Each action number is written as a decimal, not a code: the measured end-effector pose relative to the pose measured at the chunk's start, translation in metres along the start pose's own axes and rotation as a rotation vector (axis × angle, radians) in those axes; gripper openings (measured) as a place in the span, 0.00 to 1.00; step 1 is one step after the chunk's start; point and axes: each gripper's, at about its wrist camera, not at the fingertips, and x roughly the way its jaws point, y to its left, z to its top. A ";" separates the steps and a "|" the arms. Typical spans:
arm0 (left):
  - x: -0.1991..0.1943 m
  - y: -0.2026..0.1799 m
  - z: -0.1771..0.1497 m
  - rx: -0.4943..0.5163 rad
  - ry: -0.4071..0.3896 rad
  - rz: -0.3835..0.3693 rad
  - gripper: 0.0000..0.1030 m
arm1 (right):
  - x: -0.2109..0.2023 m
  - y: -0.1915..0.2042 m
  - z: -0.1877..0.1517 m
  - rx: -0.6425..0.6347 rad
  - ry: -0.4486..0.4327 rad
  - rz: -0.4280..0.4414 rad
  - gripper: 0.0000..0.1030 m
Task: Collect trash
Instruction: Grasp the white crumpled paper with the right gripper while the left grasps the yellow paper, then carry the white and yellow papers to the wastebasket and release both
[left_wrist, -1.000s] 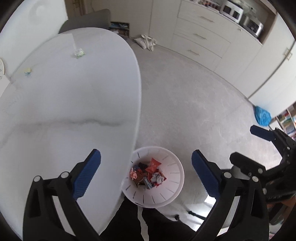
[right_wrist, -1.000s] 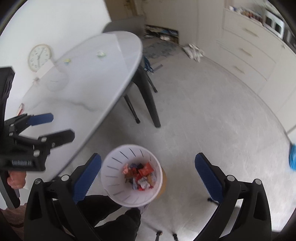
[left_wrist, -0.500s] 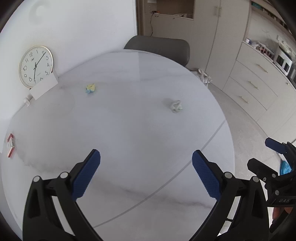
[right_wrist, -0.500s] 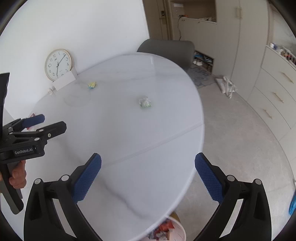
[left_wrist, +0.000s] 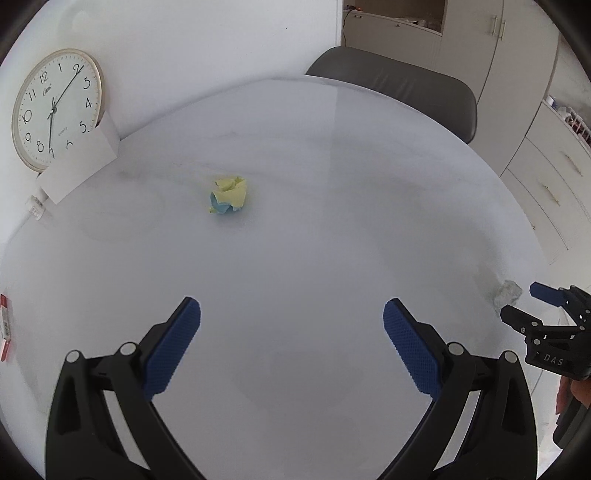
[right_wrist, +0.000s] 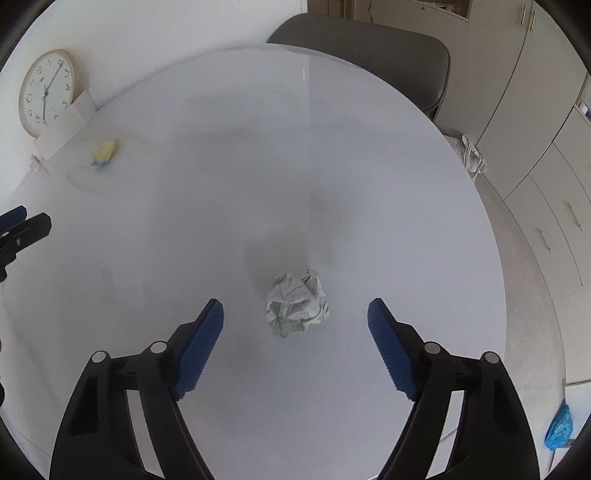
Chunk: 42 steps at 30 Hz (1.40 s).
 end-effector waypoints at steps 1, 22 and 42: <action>0.004 0.005 0.003 -0.008 0.000 -0.003 0.92 | 0.003 -0.002 0.002 0.009 0.004 -0.002 0.66; 0.112 0.071 0.080 -0.021 0.038 0.021 0.63 | -0.053 0.001 -0.013 0.027 -0.046 0.073 0.28; 0.032 0.036 0.044 0.001 -0.013 0.010 0.32 | -0.118 0.006 -0.064 0.072 -0.089 0.114 0.28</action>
